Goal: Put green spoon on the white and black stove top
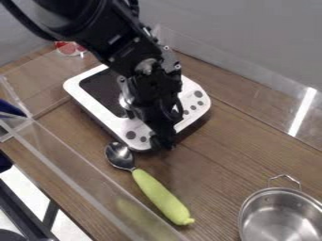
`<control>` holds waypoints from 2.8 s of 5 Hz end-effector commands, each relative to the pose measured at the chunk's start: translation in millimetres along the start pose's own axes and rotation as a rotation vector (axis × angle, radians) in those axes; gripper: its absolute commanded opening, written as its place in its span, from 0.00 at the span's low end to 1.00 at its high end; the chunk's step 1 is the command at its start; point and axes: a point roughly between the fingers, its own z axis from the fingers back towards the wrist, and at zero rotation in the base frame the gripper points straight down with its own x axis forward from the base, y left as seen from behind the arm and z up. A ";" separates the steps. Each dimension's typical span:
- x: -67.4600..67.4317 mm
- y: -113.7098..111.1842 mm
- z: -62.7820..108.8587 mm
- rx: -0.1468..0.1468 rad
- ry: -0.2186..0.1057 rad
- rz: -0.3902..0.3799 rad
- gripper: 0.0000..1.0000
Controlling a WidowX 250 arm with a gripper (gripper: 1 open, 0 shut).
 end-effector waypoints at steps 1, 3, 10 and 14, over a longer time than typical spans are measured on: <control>-12.6 3.9 -8.1 0.006 0.081 0.051 1.00; -24.9 14.7 -7.6 0.018 0.098 0.056 1.00; -11.4 62.8 -2.1 0.058 0.079 0.111 1.00; -13.5 69.1 0.6 0.101 0.064 0.232 0.00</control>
